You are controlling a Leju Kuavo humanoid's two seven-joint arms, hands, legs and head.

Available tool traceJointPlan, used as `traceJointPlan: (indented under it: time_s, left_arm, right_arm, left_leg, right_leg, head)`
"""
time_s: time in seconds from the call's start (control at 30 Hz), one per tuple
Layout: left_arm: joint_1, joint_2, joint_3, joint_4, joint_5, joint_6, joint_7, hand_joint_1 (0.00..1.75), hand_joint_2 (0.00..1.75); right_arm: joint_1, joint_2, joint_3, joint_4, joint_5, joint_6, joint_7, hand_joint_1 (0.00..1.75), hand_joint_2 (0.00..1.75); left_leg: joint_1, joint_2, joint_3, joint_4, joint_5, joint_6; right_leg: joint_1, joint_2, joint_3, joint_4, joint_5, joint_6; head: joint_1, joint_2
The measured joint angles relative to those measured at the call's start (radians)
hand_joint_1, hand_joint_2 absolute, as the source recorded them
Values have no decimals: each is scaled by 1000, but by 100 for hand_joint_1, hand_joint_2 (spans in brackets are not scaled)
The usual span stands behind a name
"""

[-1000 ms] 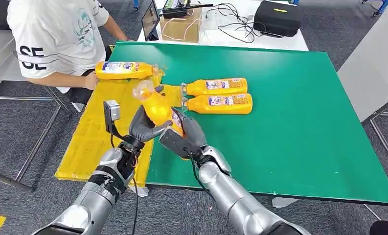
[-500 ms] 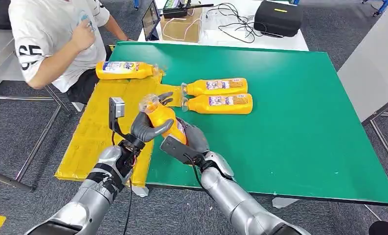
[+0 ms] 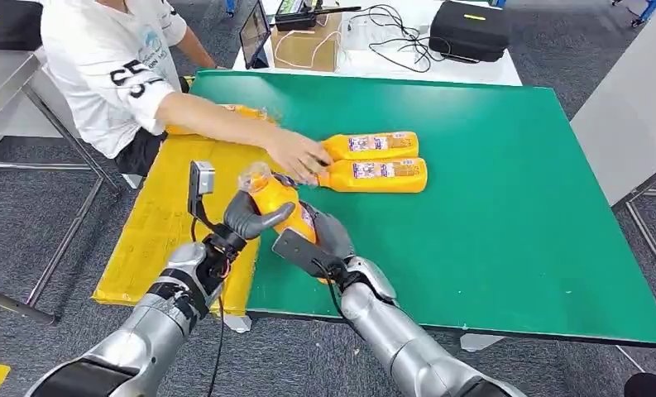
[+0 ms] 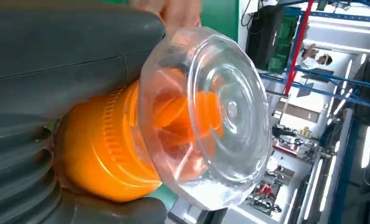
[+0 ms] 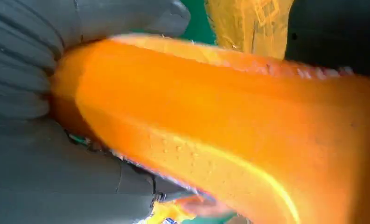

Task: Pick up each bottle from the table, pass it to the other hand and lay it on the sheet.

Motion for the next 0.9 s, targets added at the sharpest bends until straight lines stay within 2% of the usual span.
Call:
traceJointPlan:
  time_s: [0.2,0.5,0.7,0.9]
  left_arm:
    - [2,2,-2,-3,21,89,-11,175,175]
    - [-12,71,28,-103,-162,353,-104,175,175]
    - [-33,124,53,-162,-298,423,-110,175,175]
    - [-75,168,37,-163,-534,414,-98,175,175]
  right_arm:
    - [-1,-2,-39,-34,-70,-55,-38,0,175]
    - [59,-53,-136,-199,-156,-82,-78,0,175]
    - [98,-81,-183,-281,-180,-80,-91,0,175]
    - [112,-95,-219,-322,-191,-64,-99,0,175]
  left_leg:
    - [0,0,0,0,0,0]
    - [0,-1,0,0,0,0]
    - [0,-1,0,0,0,0]
    - [0,-1,0,0,0,0]
  right_leg:
    - [0,0,0,0,0,0]
    - [0,-1,0,0,0,0]
    - [0,-1,0,0,0,0]
    - [0,-1,0,0,0,0]
  head:
    - [0,0]
    - [0,0]
    - [0,0]
    - [0,0]
